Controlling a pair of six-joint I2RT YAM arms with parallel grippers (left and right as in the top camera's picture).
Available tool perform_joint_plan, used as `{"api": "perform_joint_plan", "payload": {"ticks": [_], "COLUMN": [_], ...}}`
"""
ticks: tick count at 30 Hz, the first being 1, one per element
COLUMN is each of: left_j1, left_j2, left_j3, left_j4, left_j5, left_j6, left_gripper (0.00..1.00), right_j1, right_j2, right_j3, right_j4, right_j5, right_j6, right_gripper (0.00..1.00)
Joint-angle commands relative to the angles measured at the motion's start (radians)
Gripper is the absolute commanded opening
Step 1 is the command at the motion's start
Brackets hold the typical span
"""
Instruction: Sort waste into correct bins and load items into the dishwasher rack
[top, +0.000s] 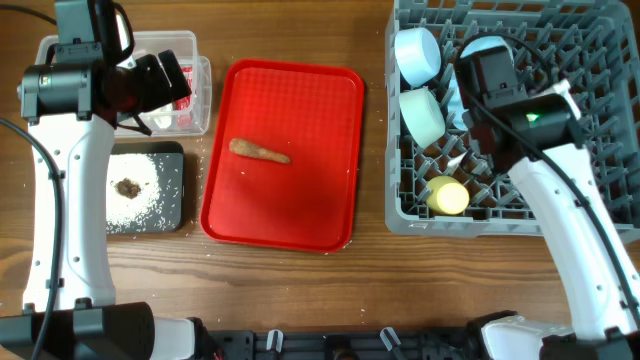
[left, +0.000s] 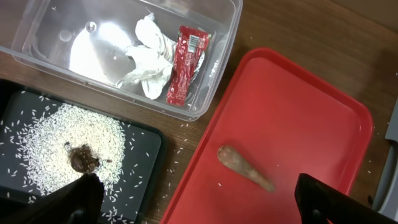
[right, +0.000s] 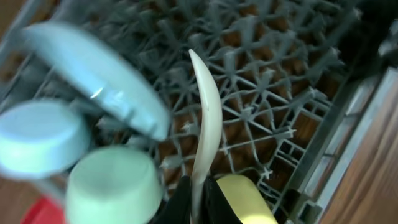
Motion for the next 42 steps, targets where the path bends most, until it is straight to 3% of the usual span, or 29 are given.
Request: {"api": "perform_joint_plan", "payload": {"ticks": [1, 5, 9, 13, 15, 17, 20, 21, 22, 23, 25, 27, 29, 32, 37, 42], "left_j1": [0.003, 0.003, 0.003, 0.003, 0.003, 0.003, 0.003, 0.003, 0.003, 0.003, 0.003, 0.003, 0.003, 0.003, 0.003, 0.003], "left_j2": [0.007, 0.007, 0.007, 0.007, 0.007, 0.007, 0.007, 0.007, 0.007, 0.007, 0.007, 0.007, 0.007, 0.007, 0.007, 0.007], "left_j3": [0.001, 0.001, 0.001, 0.001, 0.001, 0.001, 0.001, 0.001, 0.001, 0.001, 0.001, 0.001, 0.001, 0.001, 0.001, 0.001], "left_j4": [0.003, 0.003, 0.003, 0.003, 0.003, 0.003, 0.003, 0.003, 0.003, 0.003, 0.003, 0.003, 0.003, 0.003, 0.003, 0.003], "left_j5": [-0.006, -0.005, -0.006, -0.006, -0.006, -0.005, -0.006, -0.005, -0.005, -0.006, -0.006, -0.005, -0.006, -0.005, -0.005, -0.006], "left_j6": [-0.005, -0.005, -0.005, -0.005, -0.005, -0.005, -0.005, -0.005, -0.005, -0.005, -0.005, -0.005, -0.005, -0.005, -0.005, -0.005], "left_gripper": [1.0, 1.0, 1.0, 1.0, 1.0, 1.0, 1.0, 1.0, 1.0, 1.0, 1.0, 1.0, 1.0, 1.0, 1.0, 1.0], "right_j1": [-0.016, -0.016, -0.016, -0.016, -0.016, -0.016, -0.016, -0.016, -0.016, -0.016, -0.016, -0.016, -0.016, -0.016, -0.016, -0.016], "right_j2": [0.025, 0.026, 0.025, 0.025, 0.015, -0.008, -0.09, -0.136, -0.167, -0.215, -0.29, -0.384, -0.462, -0.571, -0.694, -0.705], "right_j3": [-0.154, -0.328, -0.353, -0.353, -0.353, -0.35, -0.328, -0.318, -0.312, -0.303, -0.297, -0.297, -0.297, -0.297, -0.297, -0.297], "right_j4": [0.119, 0.306, 0.324, 0.319, 0.313, 0.302, 0.301, 0.306, 0.315, 0.344, 0.397, 0.43, 0.414, 0.35, 0.23, 0.169], "right_j5": [0.011, -0.05, -0.033, -0.023, -0.019, 0.01, 0.086, 0.111, 0.116, 0.107, 0.023, -0.2, -0.401, -0.604, -0.63, -0.629], "right_j6": [0.237, 0.365, 0.388, 0.383, 0.38, 0.373, 0.197, 0.08, -0.022, -0.226, -0.571, -0.956, -1.13, -1.232, -1.232, -1.235], "right_gripper": [0.04, 0.04, 0.04, 0.26, 0.46, 0.52, 0.7, 0.82, 0.88, 0.93, 0.99, 1.0, 1.0, 1.0, 1.0, 1.0]}}
